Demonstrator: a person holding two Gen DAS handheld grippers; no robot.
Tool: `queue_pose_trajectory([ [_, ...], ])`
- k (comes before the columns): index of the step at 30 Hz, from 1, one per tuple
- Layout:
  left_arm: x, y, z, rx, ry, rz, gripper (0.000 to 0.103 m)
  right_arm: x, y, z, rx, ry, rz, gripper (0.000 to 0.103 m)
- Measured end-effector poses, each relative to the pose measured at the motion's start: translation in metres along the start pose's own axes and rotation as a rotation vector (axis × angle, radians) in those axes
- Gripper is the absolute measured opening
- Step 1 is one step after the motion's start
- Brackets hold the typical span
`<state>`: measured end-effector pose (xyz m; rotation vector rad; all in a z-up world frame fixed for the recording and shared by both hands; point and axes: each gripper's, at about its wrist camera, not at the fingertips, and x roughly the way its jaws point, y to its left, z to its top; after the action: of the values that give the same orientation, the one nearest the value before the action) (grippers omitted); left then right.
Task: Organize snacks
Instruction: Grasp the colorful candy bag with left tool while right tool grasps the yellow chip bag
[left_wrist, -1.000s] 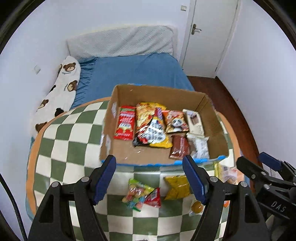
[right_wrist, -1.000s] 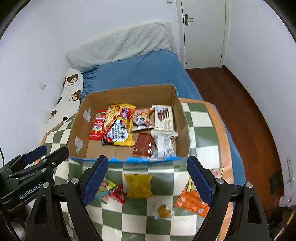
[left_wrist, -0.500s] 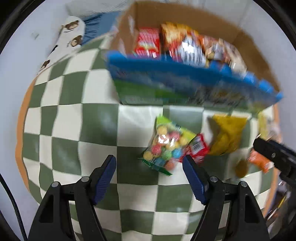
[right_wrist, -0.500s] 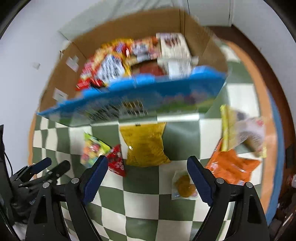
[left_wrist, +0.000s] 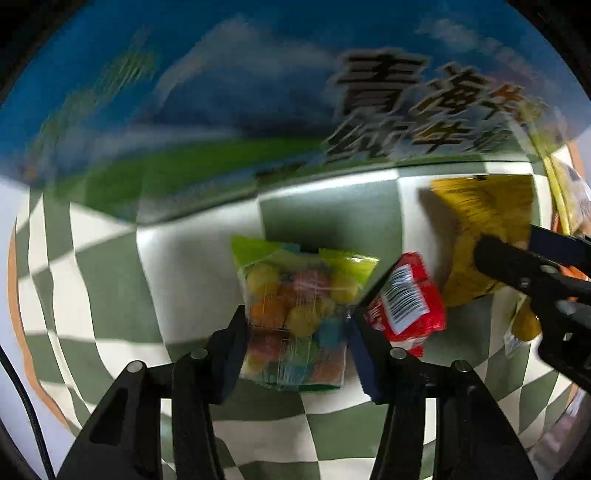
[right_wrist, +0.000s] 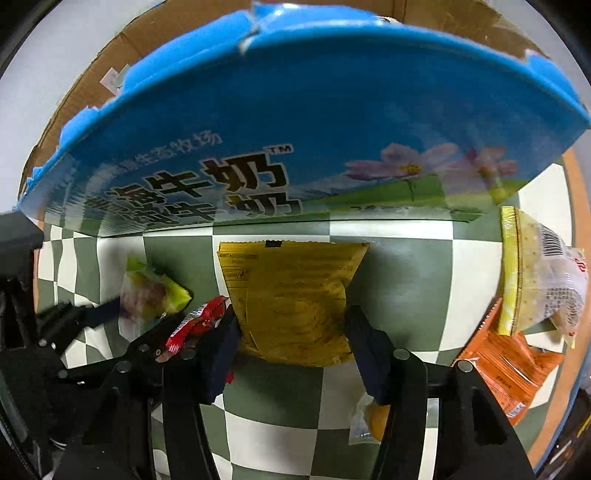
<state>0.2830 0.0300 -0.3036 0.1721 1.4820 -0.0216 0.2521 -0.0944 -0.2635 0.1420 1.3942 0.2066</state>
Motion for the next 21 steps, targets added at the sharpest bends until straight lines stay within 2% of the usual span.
queue_pose_trajectory([
  [2,-0.001,0.007,-0.008,-0.067,0.003,-0.014,0.048,-0.004,-0.001,-0.002,-0.003,0.014,0.005,0.053],
  [8,0.000,0.027,-0.052,-0.251,0.074,-0.103,0.048,-0.009,-0.013,-0.027,0.034,0.159,0.074,0.050],
  [12,0.010,0.029,-0.082,-0.293,0.126,-0.146,0.048,-0.004,-0.011,-0.056,-0.020,0.278,0.069,0.050],
  [14,0.023,0.028,-0.087,-0.296,0.161,-0.155,0.050,0.003,-0.009,-0.067,-0.050,0.298,0.035,0.050],
  [16,0.033,0.025,-0.088,-0.285,0.178,-0.148,0.050,0.010,-0.004,-0.073,-0.052,0.301,0.017,0.052],
  [18,0.036,0.024,-0.088,-0.278,0.182,-0.143,0.050,0.018,-0.003,-0.076,-0.010,0.300,0.022,0.069],
  [21,0.039,0.024,-0.090,-0.284,0.175,-0.136,0.049,0.019,-0.002,-0.081,0.035,0.285,0.056,0.075],
])
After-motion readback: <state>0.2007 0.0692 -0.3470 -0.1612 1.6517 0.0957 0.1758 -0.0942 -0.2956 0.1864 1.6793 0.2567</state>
